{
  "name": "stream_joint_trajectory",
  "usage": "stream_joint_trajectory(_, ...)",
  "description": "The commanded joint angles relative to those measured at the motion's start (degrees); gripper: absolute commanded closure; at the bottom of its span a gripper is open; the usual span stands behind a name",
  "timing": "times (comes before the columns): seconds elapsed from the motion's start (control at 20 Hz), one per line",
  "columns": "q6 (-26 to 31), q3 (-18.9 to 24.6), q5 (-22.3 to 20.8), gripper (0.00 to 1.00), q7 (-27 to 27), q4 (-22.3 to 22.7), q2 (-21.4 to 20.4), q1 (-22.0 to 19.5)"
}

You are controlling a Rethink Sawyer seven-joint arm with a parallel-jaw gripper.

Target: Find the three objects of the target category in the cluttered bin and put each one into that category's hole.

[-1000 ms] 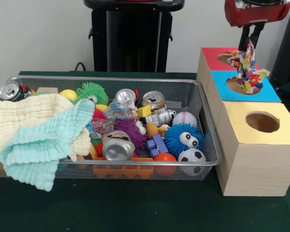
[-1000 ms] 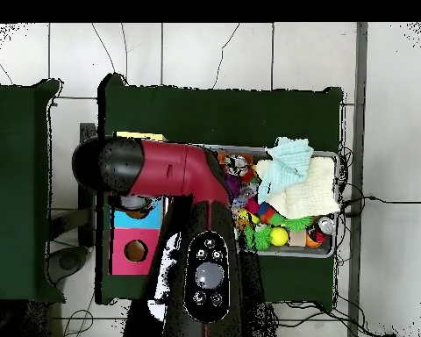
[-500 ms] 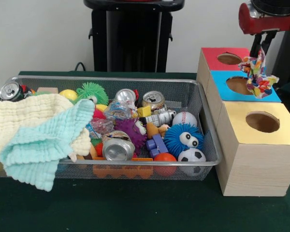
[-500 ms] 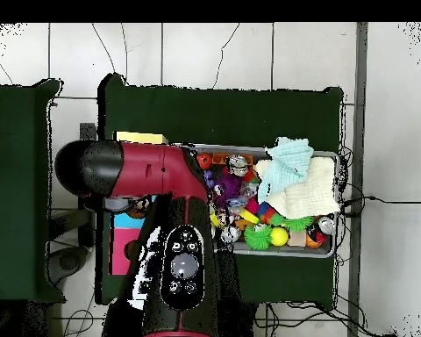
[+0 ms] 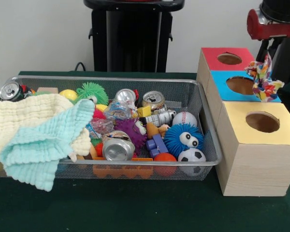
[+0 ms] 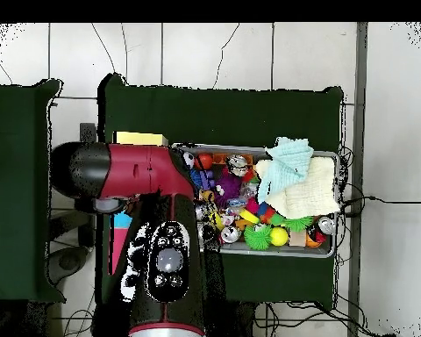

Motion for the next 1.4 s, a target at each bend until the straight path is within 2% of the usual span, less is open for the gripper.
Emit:
stream_joint_trajectory(0.05, -4.9, -0.3, 0.2, 1.0, 16.6, -1.1, 4.0, 0.4)
stream_joint_trajectory(0.45, -5.7, -0.3, 0.7, 1.0, 17.0, -1.9, 5.0, 0.2)
stream_joint_trajectory(0.7, -4.9, -0.4, 1.0, 1.0, 18.0, -4.7, 6.5, 0.6)
stream_joint_trajectory(1.05, -5.6, -1.7, 1.4, 1.0, 22.1, -7.3, 8.5, 2.6)
stream_joint_trajectory(1.35, -1.9, -2.4, 0.3, 1.0, 22.3, -12.5, 10.3, 2.8)
stream_joint_trajectory(1.4, -1.2, -2.5, 0.0, 1.0, 22.2, -14.7, 11.3, 2.7)
